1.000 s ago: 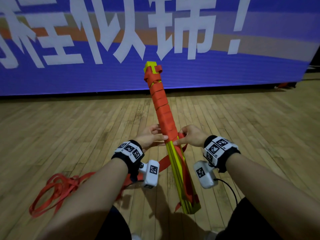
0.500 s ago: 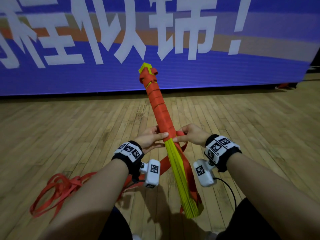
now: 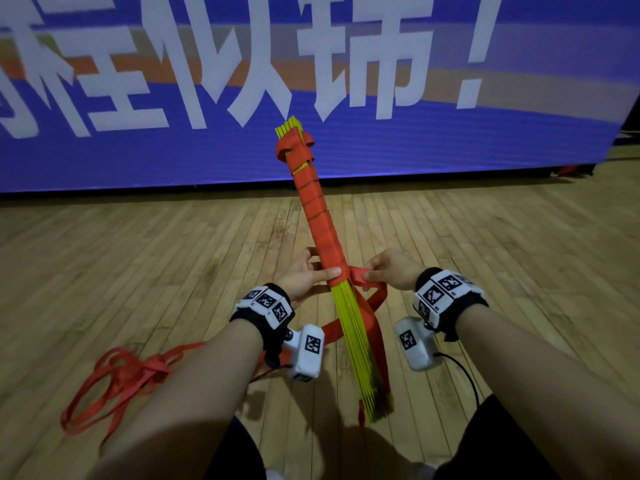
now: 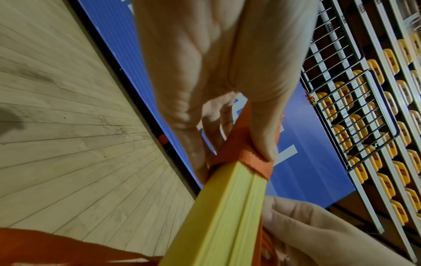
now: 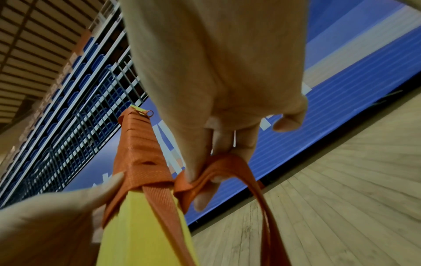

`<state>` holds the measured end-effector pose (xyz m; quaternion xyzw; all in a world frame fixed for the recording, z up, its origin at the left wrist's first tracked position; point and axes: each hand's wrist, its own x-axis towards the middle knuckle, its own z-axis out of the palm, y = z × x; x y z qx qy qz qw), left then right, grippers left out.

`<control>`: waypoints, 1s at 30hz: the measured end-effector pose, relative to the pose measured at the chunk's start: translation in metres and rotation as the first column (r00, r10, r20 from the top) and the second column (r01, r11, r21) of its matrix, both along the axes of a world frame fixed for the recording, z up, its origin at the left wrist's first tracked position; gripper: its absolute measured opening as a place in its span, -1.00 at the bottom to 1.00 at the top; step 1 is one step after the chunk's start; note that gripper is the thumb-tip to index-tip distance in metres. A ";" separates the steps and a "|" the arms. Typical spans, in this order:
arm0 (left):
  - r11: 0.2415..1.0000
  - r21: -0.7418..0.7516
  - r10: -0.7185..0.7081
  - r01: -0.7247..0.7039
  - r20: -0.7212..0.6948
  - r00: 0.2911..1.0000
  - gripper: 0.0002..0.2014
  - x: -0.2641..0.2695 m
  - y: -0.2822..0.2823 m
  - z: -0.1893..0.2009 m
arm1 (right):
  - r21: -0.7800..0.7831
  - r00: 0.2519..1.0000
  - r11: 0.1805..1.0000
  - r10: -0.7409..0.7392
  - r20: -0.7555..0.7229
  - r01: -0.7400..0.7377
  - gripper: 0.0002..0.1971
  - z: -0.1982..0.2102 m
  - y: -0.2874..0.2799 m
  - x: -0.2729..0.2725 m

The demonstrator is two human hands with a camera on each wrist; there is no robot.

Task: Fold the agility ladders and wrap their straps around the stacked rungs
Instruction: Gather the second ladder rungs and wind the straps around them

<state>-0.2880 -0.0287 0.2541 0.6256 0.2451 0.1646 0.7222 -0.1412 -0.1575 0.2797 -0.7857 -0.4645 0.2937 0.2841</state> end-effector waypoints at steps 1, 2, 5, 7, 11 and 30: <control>1.000 0.006 0.009 -0.009 -0.004 1.000 -0.56 0.000 0.000 0.000 | 0.006 0.999 1.000 -0.018 0.035 0.017 -0.84 -0.001 0.000 0.000; 1.000 0.013 0.017 -0.017 -0.009 1.000 -0.56 0.000 0.000 0.001 | 0.012 0.996 0.999 -0.032 0.081 0.031 -0.84 -0.003 0.001 0.001; 0.997 0.049 0.055 -0.054 -0.021 0.998 -0.56 0.001 -0.002 0.001 | 0.001 0.977 0.998 -0.062 0.203 0.063 -0.85 -0.007 0.005 -0.004; 0.993 0.074 0.089 -0.087 -0.019 0.996 -0.55 0.002 -0.004 0.000 | 0.027 0.984 0.998 -0.057 0.168 0.053 -0.86 -0.009 0.011 -0.009; 0.985 0.094 0.146 -0.144 -0.008 0.989 -0.47 0.004 -0.005 0.000 | 0.045 0.992 0.998 -0.041 0.118 0.036 -0.82 -0.008 0.015 -0.012; 0.986 0.120 0.116 -0.112 -0.029 0.993 -0.40 0.004 -0.003 0.003 | -0.003 0.942 0.995 -0.096 0.322 0.103 -0.69 -0.007 0.018 -0.031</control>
